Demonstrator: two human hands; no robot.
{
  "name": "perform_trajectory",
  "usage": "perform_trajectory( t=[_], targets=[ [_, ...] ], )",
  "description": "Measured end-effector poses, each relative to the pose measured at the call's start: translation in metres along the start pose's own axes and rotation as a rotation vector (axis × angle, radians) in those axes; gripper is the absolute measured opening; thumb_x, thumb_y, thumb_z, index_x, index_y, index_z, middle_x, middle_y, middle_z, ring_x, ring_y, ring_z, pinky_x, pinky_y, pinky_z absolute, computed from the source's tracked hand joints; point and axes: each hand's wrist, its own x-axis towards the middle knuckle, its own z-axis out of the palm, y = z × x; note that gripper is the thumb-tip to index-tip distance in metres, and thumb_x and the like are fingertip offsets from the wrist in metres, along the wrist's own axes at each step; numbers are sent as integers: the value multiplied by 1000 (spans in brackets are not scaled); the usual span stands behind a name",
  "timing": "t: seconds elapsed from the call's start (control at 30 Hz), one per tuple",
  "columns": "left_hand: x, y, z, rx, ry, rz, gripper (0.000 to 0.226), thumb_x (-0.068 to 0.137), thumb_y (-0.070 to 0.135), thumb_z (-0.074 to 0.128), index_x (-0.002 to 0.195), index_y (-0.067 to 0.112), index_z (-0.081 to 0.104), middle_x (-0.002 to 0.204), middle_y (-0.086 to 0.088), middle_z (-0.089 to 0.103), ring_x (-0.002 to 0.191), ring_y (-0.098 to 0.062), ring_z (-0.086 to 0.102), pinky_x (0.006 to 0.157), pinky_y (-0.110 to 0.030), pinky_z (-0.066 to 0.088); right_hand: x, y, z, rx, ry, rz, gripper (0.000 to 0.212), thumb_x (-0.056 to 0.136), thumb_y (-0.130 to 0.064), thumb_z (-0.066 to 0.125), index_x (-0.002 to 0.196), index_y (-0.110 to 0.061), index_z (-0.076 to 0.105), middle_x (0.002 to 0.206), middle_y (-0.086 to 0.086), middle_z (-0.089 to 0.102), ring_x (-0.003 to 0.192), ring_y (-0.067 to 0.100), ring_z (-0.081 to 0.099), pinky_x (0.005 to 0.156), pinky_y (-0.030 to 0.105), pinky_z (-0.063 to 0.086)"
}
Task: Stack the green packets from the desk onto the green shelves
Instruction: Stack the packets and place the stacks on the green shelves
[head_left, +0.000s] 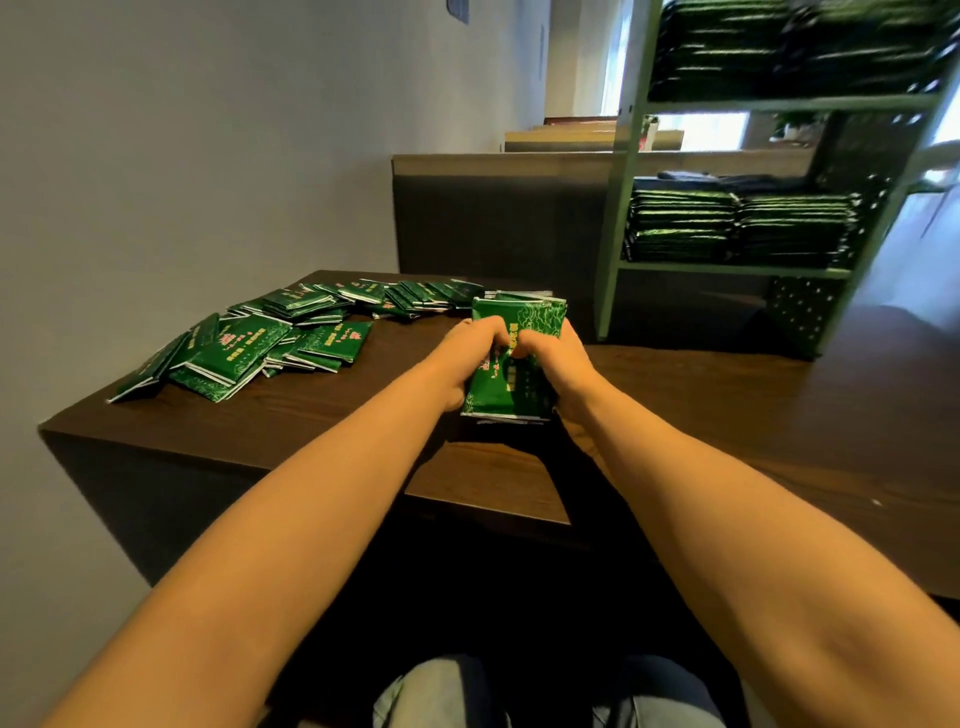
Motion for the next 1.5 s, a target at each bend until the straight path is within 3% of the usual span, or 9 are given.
perform_trajectory(
  t=[0.1,0.33,0.6,0.7,0.9,1.07,1.23,1.4,1.5],
  targets=[
    [1,-3,16,-133,-2,31,30,68,13,54,97,14,44,87,-12,48,77,-26,54,72,-42,48,-1,2,-11,-145,-21,-8,87,56,-14,68,138,-8,41,124,13,62,115,27,65,91,41,57],
    [7,-20,26,-175,24,212,70,75,3,47,141,24,44,122,-9,63,113,-27,60,97,-48,51,-3,0,-22,-263,-70,10,93,74,12,59,151,-15,14,127,5,48,128,26,51,105,48,51],
    [-2,-25,25,-104,122,267,54,63,11,55,114,29,52,113,-8,64,106,-25,60,92,-49,51,-5,14,-17,-229,-81,-10,89,72,18,55,151,-12,29,133,8,54,125,23,54,88,30,53],
    [-2,-26,26,-91,123,254,70,73,11,57,140,25,39,120,-4,59,111,-24,57,92,-43,50,-3,17,-13,-218,-94,-6,94,60,7,57,148,-16,37,134,7,58,124,23,57,97,40,54],
    [4,-21,24,-164,101,226,93,62,62,70,142,22,44,126,-10,64,108,-23,67,93,-43,55,2,21,-15,-243,-129,-7,92,52,-2,58,142,-19,45,126,9,66,120,25,63,100,52,55],
    [8,-23,29,-55,200,217,76,79,75,57,136,25,45,119,3,62,106,-15,62,99,-41,48,5,23,-12,-276,-158,16,89,55,-6,61,141,-20,46,128,10,65,123,26,62,104,50,52],
    [8,-20,30,51,298,211,63,92,72,33,129,22,42,111,7,53,108,-15,53,84,-32,37,4,20,-13,-329,-174,-23,72,58,-9,64,129,-10,54,115,13,68,113,27,66,96,43,56],
    [6,-5,23,31,363,102,98,83,86,26,146,12,37,135,3,49,121,-21,50,99,-36,38,-8,2,-4,-294,-237,-44,36,58,-10,59,95,-6,59,91,10,63,91,25,63,87,44,52],
    [11,0,13,-17,311,-23,140,38,110,29,139,16,50,124,-9,63,112,-29,61,100,-49,46,-11,-2,-2,-240,-223,-3,46,54,-19,62,98,-6,58,93,10,62,90,24,62,81,38,51]
  ],
)
